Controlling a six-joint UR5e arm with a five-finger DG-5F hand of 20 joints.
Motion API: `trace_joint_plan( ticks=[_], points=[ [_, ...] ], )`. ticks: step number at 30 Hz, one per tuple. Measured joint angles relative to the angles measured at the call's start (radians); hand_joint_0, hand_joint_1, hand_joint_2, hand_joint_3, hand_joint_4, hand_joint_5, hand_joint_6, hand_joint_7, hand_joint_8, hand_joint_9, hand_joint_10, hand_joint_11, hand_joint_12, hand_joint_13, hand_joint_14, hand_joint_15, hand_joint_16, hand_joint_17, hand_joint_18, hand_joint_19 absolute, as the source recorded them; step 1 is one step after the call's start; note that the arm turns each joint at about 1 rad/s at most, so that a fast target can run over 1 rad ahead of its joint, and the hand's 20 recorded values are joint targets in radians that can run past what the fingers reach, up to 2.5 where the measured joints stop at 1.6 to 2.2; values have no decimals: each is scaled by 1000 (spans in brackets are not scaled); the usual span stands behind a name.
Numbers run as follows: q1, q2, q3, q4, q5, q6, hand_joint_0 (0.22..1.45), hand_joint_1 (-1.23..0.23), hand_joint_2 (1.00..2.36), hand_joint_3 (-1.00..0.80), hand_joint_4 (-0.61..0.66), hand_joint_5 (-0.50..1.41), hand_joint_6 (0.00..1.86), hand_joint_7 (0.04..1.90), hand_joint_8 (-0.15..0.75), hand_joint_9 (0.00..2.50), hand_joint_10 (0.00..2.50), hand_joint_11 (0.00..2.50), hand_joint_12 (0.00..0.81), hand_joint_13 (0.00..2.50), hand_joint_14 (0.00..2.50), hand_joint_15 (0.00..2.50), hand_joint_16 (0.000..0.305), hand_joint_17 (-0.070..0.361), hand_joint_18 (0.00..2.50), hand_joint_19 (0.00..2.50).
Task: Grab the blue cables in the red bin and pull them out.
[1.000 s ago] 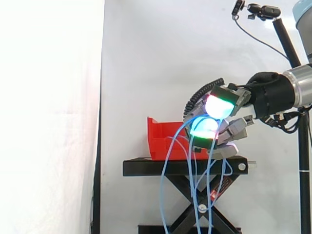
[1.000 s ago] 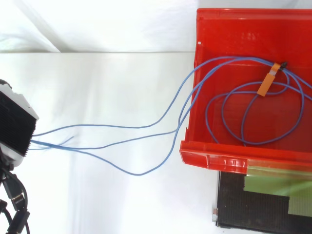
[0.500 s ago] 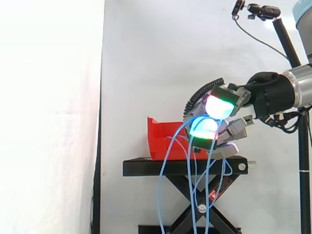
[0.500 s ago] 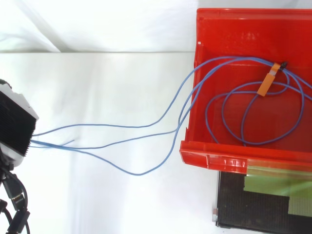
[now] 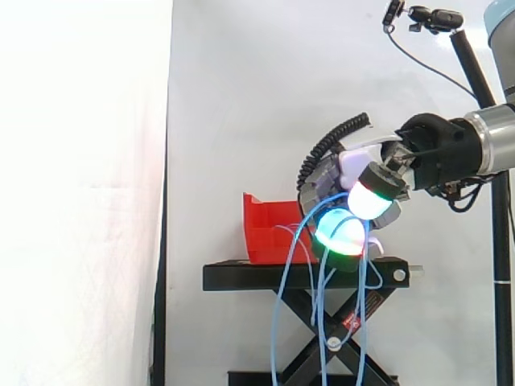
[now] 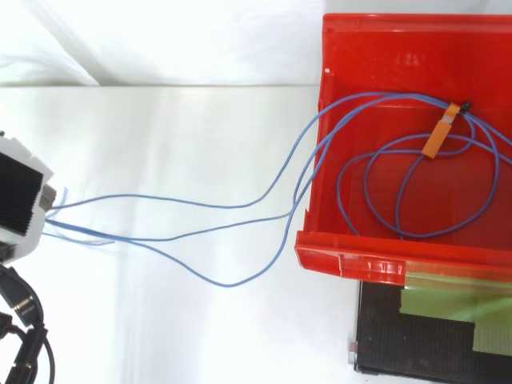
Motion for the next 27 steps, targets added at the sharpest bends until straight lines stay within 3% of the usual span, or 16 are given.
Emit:
trace_joint_plan(
  ticks=[12, 27],
  points=[
    [-12, 0, 0, 175, -122, -320, 847, -1013, 1000, -1000, 303, 717, 829, 409, 319, 590, 2500, 503, 358, 990, 2500, 432, 42, 94, 1114, 1235],
    [-33, 0, 0, 290, -262, -717, 850, -1008, 1000, -1000, 296, 718, 830, 404, 318, 592, 2500, 512, 355, 990, 2500, 441, 41, 93, 1112, 1233]
  ],
)
